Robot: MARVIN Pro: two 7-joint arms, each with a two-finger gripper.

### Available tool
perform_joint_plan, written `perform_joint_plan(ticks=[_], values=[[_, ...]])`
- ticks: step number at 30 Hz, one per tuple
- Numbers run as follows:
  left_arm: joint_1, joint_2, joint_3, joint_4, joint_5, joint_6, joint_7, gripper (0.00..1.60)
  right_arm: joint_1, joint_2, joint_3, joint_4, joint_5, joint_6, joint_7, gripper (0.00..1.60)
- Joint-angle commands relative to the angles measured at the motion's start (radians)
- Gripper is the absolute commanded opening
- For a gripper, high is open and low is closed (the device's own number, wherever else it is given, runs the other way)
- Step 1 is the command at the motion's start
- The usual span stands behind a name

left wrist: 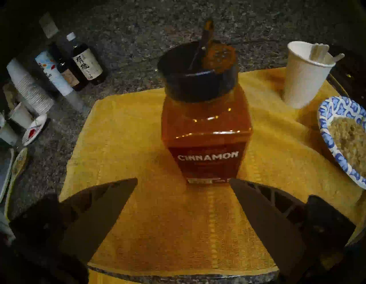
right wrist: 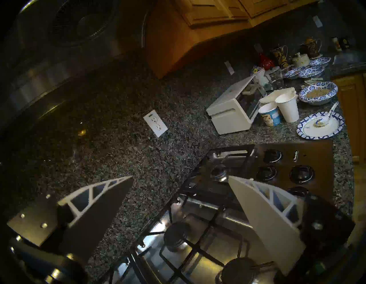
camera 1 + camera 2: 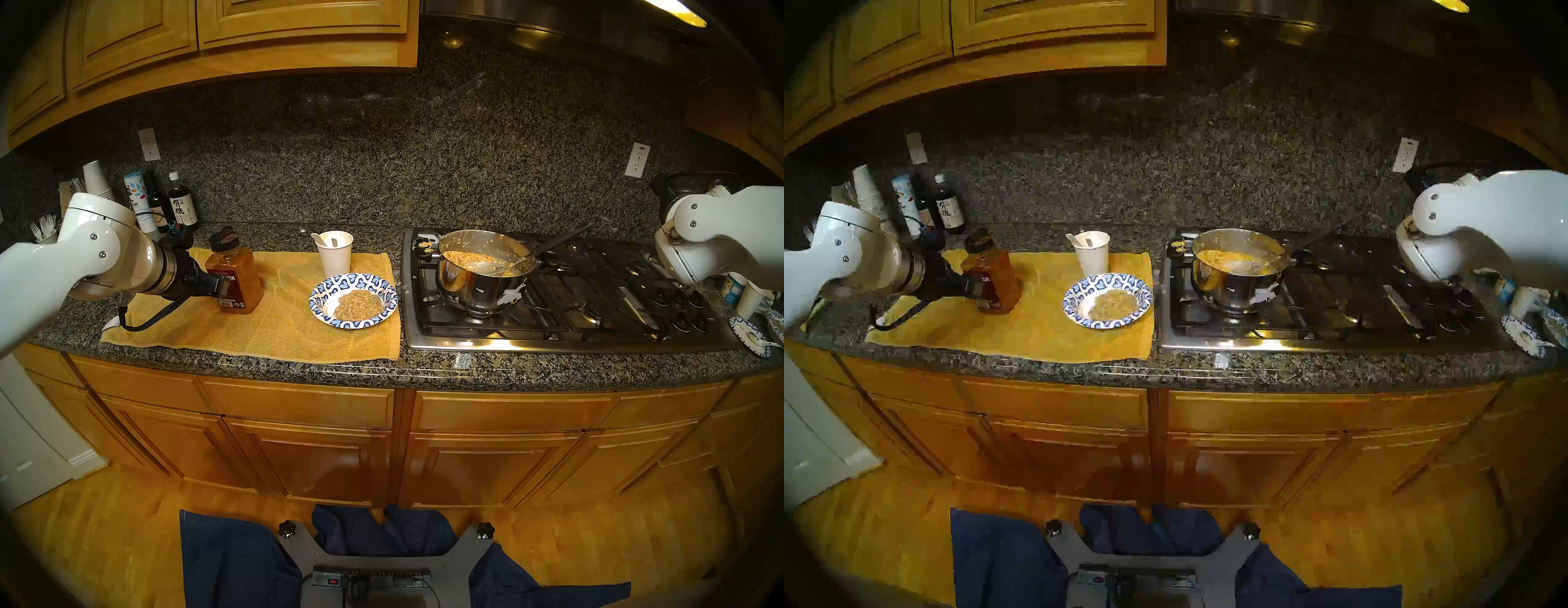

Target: Scoop oatmeal into bowl and add cinnamon

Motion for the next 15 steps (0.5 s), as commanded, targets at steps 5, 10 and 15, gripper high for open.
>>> perform_joint_plan(ticks=[5, 10, 15], values=[[0.022, 0.000, 0.006, 0.018, -0.047, -0.074, 0.092, 1.60, 0.027, -0.011, 0.016, 0.011, -0.006, 0.000, -0.004, 1.60], [0.036, 0.000, 0.017, 0.014, -0.076, -0.115, 0.126, 1.60, 0.028, -0.012, 0.016, 0.011, -0.004, 0.000, -0.004, 1.60], [0.049, 0.000, 0.026, 0.010, -0.104, -0.163, 0.159, 1.60, 0.028, -0.013, 0.016, 0.011, -0.002, 0.000, -0.004, 1.60]])
